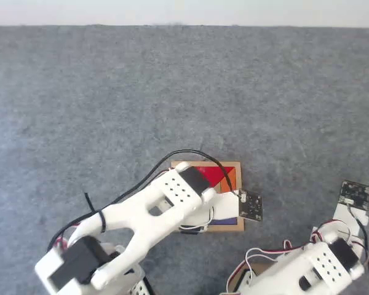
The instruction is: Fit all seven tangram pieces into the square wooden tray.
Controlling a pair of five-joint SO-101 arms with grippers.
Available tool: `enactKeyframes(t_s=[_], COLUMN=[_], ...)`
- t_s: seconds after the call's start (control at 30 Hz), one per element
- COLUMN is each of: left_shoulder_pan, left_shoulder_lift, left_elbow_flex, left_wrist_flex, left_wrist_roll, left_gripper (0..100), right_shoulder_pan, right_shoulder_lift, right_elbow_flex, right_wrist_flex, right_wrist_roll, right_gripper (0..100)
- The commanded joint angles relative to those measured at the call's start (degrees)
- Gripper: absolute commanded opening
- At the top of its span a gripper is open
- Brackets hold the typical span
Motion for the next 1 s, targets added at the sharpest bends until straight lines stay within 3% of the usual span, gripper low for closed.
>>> enactKeyframes(t_s=[0.0, 0.33, 0.73, 0.97], left_shoulder_pan=[0.18, -0.26, -11.6, -7.3], left_shoulder_lift=[-4.66, -4.57, -4.57, -4.57], left_elbow_flex=[-2.77, -2.59, -2.86, -2.42], left_wrist_flex=[2.37, -0.09, -8.97, -9.05], left_wrist_roll=[0.97, 1.23, 3.08, 5.27], left_gripper=[10, 10, 10, 10], right_shoulder_pan=[0.4, 0.4, 0.4, 0.31], right_shoulder_lift=[-0.66, -0.66, -0.66, -0.66], right_elbow_flex=[-0.53, -0.53, -0.53, -0.53], right_wrist_flex=[-0.75, -0.66, -0.57, -0.57], right_wrist_roll=[0.7, 0.88, 0.97, 0.97], right_gripper=[1.6, 1.6, 1.6, 1.6])
